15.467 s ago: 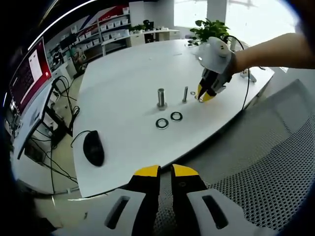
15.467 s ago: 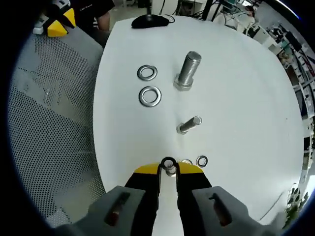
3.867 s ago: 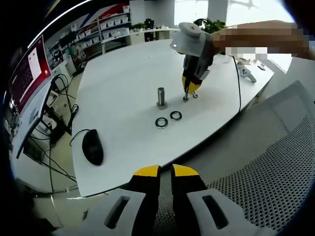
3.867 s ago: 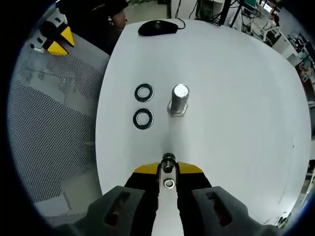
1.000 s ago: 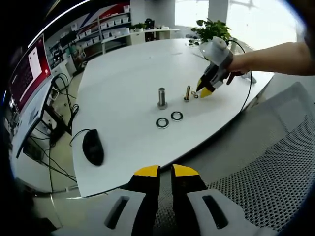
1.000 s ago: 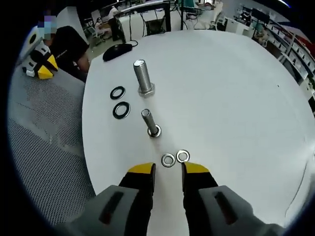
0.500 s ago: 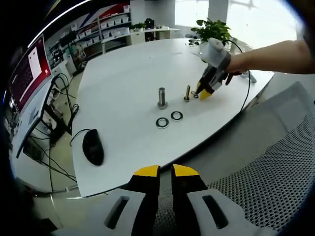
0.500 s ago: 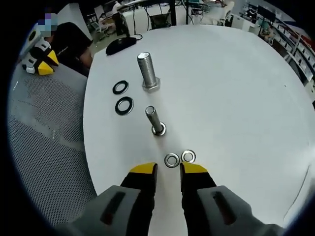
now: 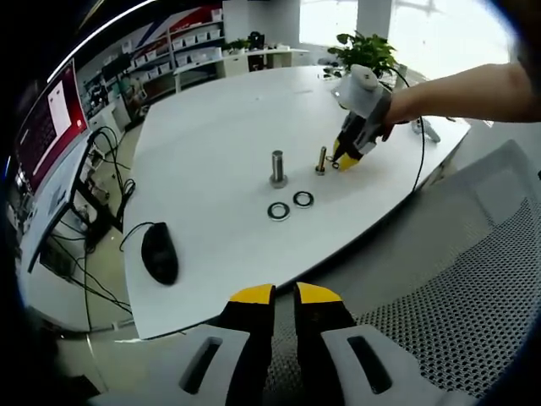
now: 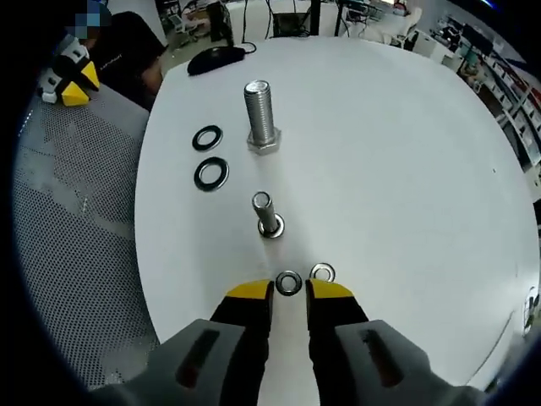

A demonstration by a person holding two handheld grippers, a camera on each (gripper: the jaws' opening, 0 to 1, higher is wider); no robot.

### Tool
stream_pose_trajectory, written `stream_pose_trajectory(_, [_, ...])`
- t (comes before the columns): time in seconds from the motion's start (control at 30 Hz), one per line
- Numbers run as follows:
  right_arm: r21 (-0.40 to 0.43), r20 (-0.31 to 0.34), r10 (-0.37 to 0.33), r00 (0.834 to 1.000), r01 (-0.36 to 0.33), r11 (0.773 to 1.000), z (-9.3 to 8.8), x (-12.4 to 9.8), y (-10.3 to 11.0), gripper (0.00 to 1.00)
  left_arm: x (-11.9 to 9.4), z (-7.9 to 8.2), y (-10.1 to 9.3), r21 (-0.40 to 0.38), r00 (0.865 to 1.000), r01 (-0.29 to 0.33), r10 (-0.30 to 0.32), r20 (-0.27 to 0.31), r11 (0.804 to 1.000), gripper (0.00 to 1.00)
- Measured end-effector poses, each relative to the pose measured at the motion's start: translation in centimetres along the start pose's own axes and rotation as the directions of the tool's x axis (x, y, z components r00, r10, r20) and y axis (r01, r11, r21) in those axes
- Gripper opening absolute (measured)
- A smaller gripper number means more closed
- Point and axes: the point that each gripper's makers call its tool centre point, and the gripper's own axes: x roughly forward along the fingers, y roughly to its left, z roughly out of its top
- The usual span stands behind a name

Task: Place the washer onto the threaded stud by aligning its center hole with the stud, sliding it down to the base, and recovering from edge contact or off-axis alignment until the washer reaches the visible bottom stop.

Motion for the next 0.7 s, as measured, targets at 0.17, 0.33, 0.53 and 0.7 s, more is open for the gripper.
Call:
stream_pose_trajectory(0.17, [-0.024,-0.030,-0.007,1.000,0.007,1.000,-0.04,0.14,-0.20,0.16,0.00,0.00,0.01,-0.001,1.000,-0.001,0.001,0.001,1.000,0.06])
stream_pose_trajectory(0.33, [-0.034,-0.040,0.012,0.999,-0.013,0.999,-0.08,0.04,-0.03,0.16,0.00,0.02,-0.03,0.000,1.000,0.000,0.000,0.000,1.000,0.06])
stream_pose_trajectory(0.53, [-0.085,-0.066,0.029,0.997,-0.035,0.996,-0.31,-0.06,0.09,0.16,0.02,0.04,-0.02,-0.001,1.000,-0.001,0.001,0.001,1.000,0.06])
stream_pose_trajectory(0.7, [-0.104,-0.104,0.028,0.994,-0.039,0.994,-0.21,0.01,0.19,0.16,0.02,0.05,-0.04,-0.001,1.000,0.000,0.000,0.001,1.000,0.06])
